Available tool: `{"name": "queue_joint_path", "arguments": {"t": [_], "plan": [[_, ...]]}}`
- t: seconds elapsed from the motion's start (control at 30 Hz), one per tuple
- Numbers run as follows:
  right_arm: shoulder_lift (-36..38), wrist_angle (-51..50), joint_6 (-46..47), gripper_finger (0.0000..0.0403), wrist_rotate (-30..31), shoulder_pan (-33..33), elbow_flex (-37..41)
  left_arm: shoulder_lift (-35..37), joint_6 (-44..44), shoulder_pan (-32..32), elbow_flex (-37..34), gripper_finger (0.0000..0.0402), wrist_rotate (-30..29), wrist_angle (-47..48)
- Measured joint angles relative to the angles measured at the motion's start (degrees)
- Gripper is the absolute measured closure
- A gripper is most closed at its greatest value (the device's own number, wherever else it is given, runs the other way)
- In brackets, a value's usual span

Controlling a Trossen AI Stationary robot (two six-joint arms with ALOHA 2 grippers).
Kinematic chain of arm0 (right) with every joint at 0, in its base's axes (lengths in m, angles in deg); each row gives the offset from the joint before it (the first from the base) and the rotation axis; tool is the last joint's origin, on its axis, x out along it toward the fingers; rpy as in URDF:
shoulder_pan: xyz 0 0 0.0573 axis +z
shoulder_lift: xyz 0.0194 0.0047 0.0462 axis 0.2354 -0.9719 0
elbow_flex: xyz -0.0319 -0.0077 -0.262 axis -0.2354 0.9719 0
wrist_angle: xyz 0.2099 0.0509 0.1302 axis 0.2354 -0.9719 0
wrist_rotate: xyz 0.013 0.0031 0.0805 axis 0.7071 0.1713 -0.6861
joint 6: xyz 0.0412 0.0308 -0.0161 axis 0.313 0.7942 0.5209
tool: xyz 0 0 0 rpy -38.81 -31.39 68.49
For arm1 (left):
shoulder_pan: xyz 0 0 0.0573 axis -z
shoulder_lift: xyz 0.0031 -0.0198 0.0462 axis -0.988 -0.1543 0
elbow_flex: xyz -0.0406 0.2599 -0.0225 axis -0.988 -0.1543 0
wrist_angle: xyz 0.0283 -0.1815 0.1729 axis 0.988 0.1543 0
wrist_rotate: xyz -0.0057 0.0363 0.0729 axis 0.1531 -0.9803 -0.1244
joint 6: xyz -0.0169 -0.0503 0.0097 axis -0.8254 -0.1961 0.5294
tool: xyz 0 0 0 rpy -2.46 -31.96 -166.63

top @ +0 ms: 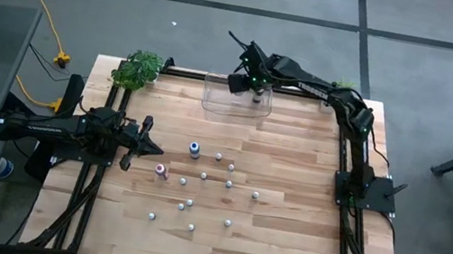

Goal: Pick & Place food coloring
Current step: Put the large purple food coloring bottle into the transparent bin

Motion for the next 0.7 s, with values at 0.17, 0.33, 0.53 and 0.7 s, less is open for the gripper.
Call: {"name": "queue_joint_path", "arguments": {"t": [0.17,0.33,0.53,0.7], "plan": [[-0.12,-0.08,0.81,0.0281,1.4,-0.04,0.02,-0.01,0.0,0.0,-0.01,0.0399,-0.02,0.0],[-2.03,-0.45,1.22,0.0281,0.72,-0.02,0.0,0.0,0.0,0.0,0.0,0.0399,-0.02,0.0],[-3.43,-0.74,1.44,0.0281,0.24,0.0,0.0,0.0,0.0,0.0,0.0,0.0399,-0.02,0.0],[-3.43,-0.82,0.73,0.0281,2.36,0.0,-0.04,-0.01,0.0,0.0,-0.01,0.0399,-0.02,0.0]]}}
